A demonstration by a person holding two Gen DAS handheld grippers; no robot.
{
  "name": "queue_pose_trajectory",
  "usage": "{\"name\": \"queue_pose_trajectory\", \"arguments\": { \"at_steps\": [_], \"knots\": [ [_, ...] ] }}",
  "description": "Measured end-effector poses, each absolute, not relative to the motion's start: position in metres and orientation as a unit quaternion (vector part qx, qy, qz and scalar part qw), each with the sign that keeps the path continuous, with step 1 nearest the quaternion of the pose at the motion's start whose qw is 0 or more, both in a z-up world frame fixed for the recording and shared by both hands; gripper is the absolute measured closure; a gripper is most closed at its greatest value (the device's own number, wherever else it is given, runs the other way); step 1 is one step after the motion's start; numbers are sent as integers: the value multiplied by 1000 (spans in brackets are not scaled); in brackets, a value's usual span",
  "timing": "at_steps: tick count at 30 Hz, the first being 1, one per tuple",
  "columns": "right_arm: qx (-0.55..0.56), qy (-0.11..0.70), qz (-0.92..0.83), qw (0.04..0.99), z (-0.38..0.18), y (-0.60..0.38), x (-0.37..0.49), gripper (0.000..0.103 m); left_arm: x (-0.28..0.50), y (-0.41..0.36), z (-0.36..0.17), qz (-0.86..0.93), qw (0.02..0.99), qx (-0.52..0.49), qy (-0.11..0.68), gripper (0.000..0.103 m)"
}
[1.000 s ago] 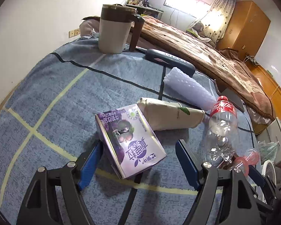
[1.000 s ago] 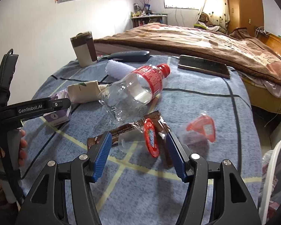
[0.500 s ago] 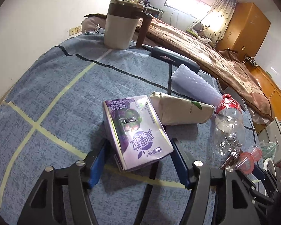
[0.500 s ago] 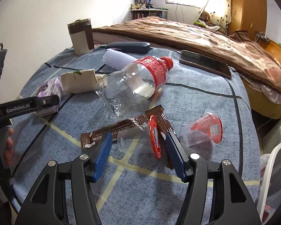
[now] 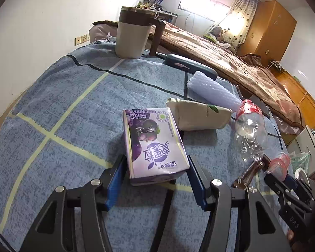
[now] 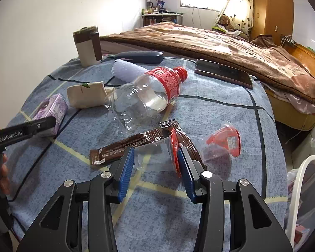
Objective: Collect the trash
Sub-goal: 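Grasp the purple juice box with the left tool while the right tool grasps the red-lidded plastic cup, then carry the juice box and cup over the white bin and open both tools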
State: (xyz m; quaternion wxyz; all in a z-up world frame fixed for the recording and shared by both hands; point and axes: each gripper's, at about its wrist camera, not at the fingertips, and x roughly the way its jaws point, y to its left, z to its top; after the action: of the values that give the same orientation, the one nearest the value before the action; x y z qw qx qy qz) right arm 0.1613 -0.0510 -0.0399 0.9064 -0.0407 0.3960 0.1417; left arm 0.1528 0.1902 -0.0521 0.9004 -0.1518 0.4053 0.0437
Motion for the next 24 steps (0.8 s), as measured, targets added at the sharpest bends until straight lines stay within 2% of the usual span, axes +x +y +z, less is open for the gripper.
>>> {"name": "queue_pose_trajectory", "arguments": {
  "at_steps": [5,7,10,14,16,24],
  "knots": [
    [-40,393,145,907,-39,-52,156,58,150,186,-53,41,903,-128,407,42],
    [-38,393,145,907,-39,-52,157,58,154,187,-52,56,902,-129,409,31],
    [-36,393,145,907,-39,-53,157,58,163,193,-51,67,903,-144,398,29],
    [-34,394,146,907,-39,-54,157,58,174,197,-59,82,894,-150,414,30],
    [-33,393,147,907,-39,-54,157,58,174,194,-60,79,895,-143,416,43],
    [-22,387,148,910,-36,-60,152,58,165,179,-51,65,906,-111,403,44]
  ]
}}
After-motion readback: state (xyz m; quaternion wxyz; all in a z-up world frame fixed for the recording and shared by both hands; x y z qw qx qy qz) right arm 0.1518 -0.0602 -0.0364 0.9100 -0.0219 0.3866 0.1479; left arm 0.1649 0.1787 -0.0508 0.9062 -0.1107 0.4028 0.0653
